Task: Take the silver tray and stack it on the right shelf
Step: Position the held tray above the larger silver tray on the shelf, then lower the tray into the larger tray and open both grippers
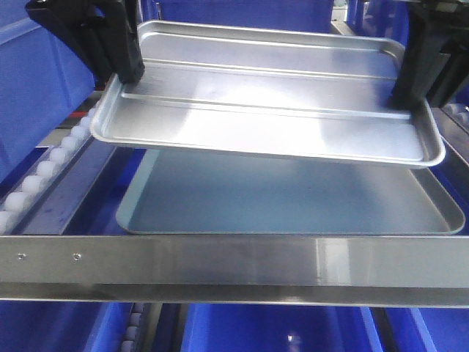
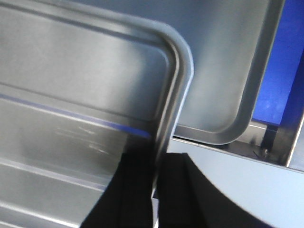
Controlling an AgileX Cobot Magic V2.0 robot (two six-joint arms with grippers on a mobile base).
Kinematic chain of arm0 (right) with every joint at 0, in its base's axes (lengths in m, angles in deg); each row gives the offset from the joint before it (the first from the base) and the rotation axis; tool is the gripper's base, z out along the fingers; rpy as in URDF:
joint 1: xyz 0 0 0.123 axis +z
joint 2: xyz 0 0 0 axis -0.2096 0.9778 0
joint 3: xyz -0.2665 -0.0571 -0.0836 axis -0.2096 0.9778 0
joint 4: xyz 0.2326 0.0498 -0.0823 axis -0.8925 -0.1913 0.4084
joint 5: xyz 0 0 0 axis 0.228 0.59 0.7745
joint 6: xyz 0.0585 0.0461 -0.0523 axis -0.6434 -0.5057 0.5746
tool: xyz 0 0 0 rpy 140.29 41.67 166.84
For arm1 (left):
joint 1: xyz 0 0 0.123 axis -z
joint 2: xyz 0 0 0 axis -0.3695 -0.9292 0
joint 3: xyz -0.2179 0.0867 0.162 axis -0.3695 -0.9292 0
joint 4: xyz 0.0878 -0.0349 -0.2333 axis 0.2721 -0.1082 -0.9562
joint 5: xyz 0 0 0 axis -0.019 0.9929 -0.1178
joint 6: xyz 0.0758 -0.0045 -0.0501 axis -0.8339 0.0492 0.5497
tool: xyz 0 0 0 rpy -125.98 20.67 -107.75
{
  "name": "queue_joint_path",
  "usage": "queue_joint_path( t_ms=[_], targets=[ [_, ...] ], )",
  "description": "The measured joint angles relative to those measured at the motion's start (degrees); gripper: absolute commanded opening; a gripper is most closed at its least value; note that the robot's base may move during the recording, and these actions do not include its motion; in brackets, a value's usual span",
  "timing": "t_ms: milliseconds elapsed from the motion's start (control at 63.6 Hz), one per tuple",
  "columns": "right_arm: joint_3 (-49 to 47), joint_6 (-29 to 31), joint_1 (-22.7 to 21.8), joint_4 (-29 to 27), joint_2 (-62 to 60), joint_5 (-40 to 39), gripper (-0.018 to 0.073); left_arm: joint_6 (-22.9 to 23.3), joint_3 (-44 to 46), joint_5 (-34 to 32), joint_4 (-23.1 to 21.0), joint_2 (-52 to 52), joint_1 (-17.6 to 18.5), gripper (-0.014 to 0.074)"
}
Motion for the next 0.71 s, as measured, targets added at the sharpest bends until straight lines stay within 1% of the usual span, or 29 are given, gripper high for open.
queue_joint_path(
  t_ms=[110, 236, 346, 424, 550, 707],
  targets=[
    [-1.73, 0.00, -0.10, 0.97, 0.00, 0.93, 0.0057, 0.00, 0.28, -1.43, 0.64, -0.40, 0.00, -0.0093],
    [-4.83, 0.00, -0.21, 3.21, 0.14, 2.06, 0.0057, 0.27, 2.58, -2.72, 2.04, -3.26, -0.19, -0.0093],
    [-7.27, 0.13, -2.00, 3.72, 1.48, 2.86, 0.0057, 0.68, 4.95, -4.06, 3.73, -7.27, -0.46, -0.0093],
    [-8.14, 0.16, -4.37, 3.72, 3.57, 2.86, 0.0057, 0.77, 6.44, -5.39, 3.73, -10.42, -1.26, -0.0093],
    [-8.53, 0.48, -7.57, 2.84, 8.29, 0.78, 0.0057, 0.77, 7.92, -7.91, 0.79, -14.95, -3.31, -0.0093],
    [-8.71, 0.61, -8.80, 1.97, 13.94, -2.91, 0.0057, 0.17, 8.05, -10.46, -1.63, -18.94, -5.78, -0.0093]
  ],
)
